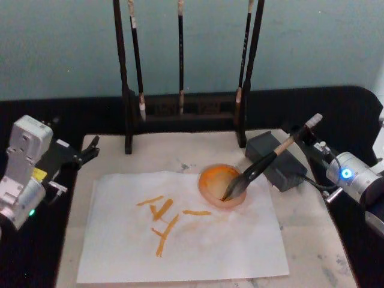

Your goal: Pick up the brush from the inkstone, write on the paper, then place the brush back to its original position.

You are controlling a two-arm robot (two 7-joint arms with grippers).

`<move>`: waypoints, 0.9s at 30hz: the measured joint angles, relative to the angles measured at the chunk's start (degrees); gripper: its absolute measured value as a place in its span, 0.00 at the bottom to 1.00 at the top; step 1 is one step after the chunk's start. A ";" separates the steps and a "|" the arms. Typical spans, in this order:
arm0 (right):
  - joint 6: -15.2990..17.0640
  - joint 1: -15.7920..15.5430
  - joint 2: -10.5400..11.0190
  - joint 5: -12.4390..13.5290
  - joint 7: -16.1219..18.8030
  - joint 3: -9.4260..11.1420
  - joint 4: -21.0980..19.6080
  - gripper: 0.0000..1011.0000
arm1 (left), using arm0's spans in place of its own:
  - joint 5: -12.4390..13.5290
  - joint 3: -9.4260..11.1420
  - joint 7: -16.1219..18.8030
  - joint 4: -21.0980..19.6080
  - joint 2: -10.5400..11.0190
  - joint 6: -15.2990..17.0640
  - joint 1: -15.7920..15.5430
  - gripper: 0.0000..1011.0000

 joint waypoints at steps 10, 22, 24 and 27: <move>-0.42 -0.31 0.39 0.65 0.32 -0.46 -1.01 0.00 | 0.00 0.00 0.00 0.00 0.00 0.00 0.00 1.00; -1.98 -0.78 1.47 2.22 1.00 -1.89 -6.43 0.00 | 0.00 0.00 0.00 0.00 0.00 0.00 0.00 1.00; -2.65 -0.72 1.84 1.90 1.35 -2.50 -7.50 0.00 | 0.00 0.00 0.00 0.00 0.00 0.00 0.00 1.00; -4.21 -0.71 2.63 0.20 2.14 -3.75 -9.36 0.00 | 0.00 0.00 0.00 0.00 0.00 0.00 0.00 1.00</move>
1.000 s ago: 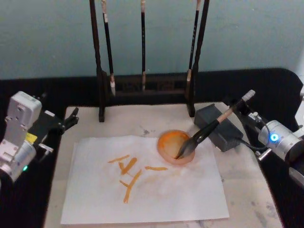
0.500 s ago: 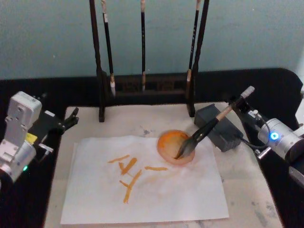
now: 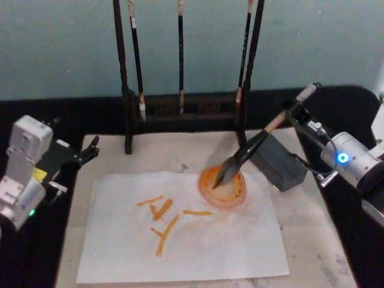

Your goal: Pick up the brush from the inkstone, write on the paper, then place the brush back to its original position.

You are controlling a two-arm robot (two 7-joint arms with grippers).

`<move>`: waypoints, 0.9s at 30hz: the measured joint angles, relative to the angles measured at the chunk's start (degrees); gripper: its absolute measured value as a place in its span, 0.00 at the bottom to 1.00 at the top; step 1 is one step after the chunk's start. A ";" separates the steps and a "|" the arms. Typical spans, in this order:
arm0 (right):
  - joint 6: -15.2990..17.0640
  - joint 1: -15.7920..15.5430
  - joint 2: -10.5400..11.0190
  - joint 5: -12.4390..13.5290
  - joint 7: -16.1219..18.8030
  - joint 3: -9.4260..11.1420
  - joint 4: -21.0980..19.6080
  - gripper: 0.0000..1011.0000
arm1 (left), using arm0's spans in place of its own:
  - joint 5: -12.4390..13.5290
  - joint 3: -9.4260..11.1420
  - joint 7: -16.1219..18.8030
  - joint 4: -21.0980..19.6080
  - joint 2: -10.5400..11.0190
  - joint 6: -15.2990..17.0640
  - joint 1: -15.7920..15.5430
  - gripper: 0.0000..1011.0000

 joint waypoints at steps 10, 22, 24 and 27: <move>-6.81 -1.76 4.32 -9.02 2.51 -4.73 -8.35 0.00 | 0.00 0.00 0.00 0.00 0.00 0.00 0.00 1.00; -15.31 -5.53 10.90 -26.31 6.51 -9.83 -18.48 0.00 | 0.00 0.00 0.00 0.00 0.00 0.00 0.00 1.00; -16.10 -5.60 11.19 -27.51 7.59 -10.13 -18.74 0.00 | 0.00 0.00 0.00 0.00 0.00 0.00 0.00 1.00; -17.66 -5.84 11.46 -29.45 9.39 -10.56 -19.29 0.00 | 0.00 0.00 0.00 0.00 0.00 0.00 0.00 1.00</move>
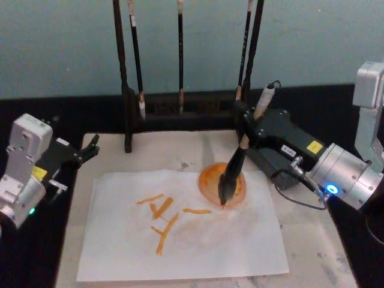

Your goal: Pick up the brush from the inkstone, write on the paper, then place the brush back to its original position.

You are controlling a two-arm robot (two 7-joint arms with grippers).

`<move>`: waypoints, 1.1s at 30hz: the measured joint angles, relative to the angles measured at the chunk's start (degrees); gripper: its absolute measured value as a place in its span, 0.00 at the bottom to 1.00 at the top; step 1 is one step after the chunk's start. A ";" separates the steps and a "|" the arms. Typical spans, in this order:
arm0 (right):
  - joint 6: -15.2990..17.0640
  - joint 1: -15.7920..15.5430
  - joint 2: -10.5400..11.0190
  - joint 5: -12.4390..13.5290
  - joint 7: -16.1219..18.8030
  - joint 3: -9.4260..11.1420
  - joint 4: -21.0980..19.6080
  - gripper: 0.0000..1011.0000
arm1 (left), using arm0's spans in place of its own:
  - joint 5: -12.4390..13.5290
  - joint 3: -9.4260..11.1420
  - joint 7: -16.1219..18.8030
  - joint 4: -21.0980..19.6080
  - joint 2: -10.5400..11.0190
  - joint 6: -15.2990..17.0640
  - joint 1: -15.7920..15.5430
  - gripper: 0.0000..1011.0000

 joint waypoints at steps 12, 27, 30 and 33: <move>-6.88 -0.82 -1.99 -6.86 3.78 -1.32 -0.09 0.00 | 0.00 0.00 0.00 0.00 0.00 0.00 0.00 1.00; -12.80 -0.57 -5.43 -15.04 5.63 -3.14 4.06 0.00 | 0.00 0.00 0.00 0.00 0.00 0.00 0.00 1.00; -12.95 -0.50 -5.84 -15.57 6.63 -3.19 4.84 0.00 | 0.00 0.00 0.00 0.00 0.00 0.00 0.00 1.00; -13.03 -0.50 -6.02 -15.84 7.20 -3.18 5.13 0.00 | 0.00 0.00 0.00 0.00 0.00 0.00 0.00 1.00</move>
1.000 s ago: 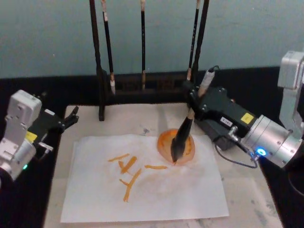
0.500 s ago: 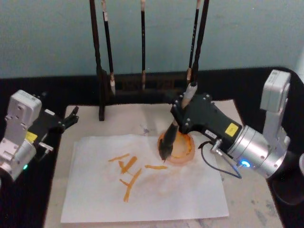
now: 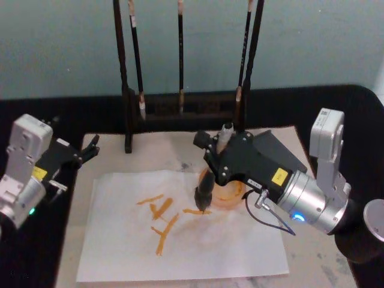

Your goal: Pick up the brush from the inkstone, write on the paper, then place the brush back to its original position.

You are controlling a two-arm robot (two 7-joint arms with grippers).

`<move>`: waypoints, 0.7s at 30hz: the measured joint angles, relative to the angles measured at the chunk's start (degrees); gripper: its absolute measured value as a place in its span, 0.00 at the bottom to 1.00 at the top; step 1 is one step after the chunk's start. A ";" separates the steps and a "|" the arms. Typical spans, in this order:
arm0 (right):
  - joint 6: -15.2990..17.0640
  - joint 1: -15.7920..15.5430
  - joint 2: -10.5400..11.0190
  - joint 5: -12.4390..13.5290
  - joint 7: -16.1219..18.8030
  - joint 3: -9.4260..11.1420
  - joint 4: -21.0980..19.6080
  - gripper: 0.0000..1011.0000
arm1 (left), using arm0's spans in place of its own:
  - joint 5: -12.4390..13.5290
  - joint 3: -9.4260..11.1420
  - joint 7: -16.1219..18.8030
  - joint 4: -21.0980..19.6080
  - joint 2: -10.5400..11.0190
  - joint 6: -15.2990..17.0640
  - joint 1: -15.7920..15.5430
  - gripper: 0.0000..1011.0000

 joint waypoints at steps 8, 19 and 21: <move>-0.17 -0.47 -0.52 -0.95 1.15 0.64 0.23 0.00 | 0.00 0.00 0.00 0.00 0.00 0.00 0.00 1.00; -0.16 -0.81 -1.79 -2.31 1.89 1.63 0.99 0.00 | 0.00 0.00 0.00 0.00 0.00 0.00 0.00 1.00; -0.17 -0.88 -2.03 -2.52 2.10 1.80 1.15 0.00 | 0.00 0.00 0.00 0.00 0.00 0.00 0.00 1.00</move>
